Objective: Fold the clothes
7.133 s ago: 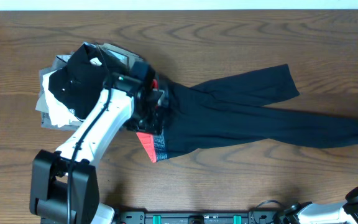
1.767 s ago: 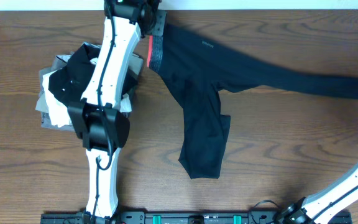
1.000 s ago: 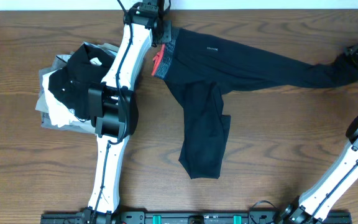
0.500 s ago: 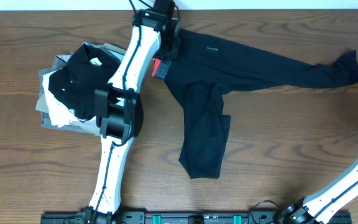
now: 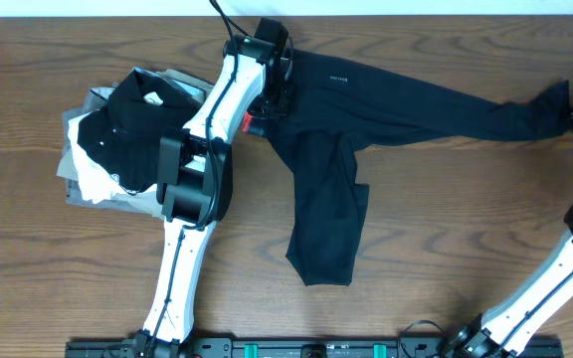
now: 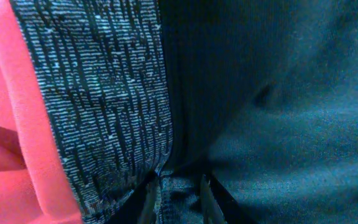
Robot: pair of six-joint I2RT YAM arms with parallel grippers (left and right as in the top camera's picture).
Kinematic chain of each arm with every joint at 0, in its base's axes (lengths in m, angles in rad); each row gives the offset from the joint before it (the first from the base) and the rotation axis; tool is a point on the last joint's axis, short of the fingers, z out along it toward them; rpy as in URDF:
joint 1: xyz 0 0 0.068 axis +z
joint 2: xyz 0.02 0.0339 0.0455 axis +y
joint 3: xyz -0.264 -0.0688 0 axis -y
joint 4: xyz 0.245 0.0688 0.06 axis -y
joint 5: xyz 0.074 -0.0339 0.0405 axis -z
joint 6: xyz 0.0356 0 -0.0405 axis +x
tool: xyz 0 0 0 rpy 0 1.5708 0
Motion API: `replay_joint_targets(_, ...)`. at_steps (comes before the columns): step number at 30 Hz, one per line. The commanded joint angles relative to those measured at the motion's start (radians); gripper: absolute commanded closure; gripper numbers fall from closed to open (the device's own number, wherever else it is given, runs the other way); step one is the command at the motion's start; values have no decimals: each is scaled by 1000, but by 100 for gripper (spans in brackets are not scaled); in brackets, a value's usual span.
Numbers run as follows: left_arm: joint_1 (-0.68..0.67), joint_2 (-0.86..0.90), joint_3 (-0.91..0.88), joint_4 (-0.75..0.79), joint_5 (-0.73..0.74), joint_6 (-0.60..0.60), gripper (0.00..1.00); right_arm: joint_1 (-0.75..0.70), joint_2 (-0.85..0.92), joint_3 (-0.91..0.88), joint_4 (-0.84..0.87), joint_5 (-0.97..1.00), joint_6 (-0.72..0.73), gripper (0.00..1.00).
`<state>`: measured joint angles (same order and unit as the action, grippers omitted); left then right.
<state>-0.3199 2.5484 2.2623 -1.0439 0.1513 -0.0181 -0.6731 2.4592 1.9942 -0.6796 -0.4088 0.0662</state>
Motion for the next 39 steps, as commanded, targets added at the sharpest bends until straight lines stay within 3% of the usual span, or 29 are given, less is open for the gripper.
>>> replay_joint_targets(1,7,-5,-31,-2,-6,6,75,-2,12,6,-5,39,35,99)
replay_joint_targets(13,7,-5,-31,18,-13,6,74,-146,-306,9,-65,37,177,99)
replay_joint_targets(24,7,-5,-31,32,-13,6,74,-158,-249,7,-188,177,167,98)
replay_joint_targets(25,7,-5,-31,32,-13,6,74,-158,-236,6,-188,190,164,96)
replay_joint_targets(26,7,-5,-31,32,-13,6,74,-159,-225,6,-185,203,164,87)
replay_joint_targets(28,7,-5,-31,31,-13,6,74,-162,-208,6,-179,219,161,63)
replay_joint_targets(30,7,-5,-31,32,-13,6,73,-162,-200,6,-178,213,154,53)
replay_joint_targets(35,7,-5,-31,36,-13,6,69,-152,-187,6,-192,187,95,47)
replay_joint_targets(39,7,-5,-31,51,-13,6,67,-134,-154,6,-216,188,59,50)
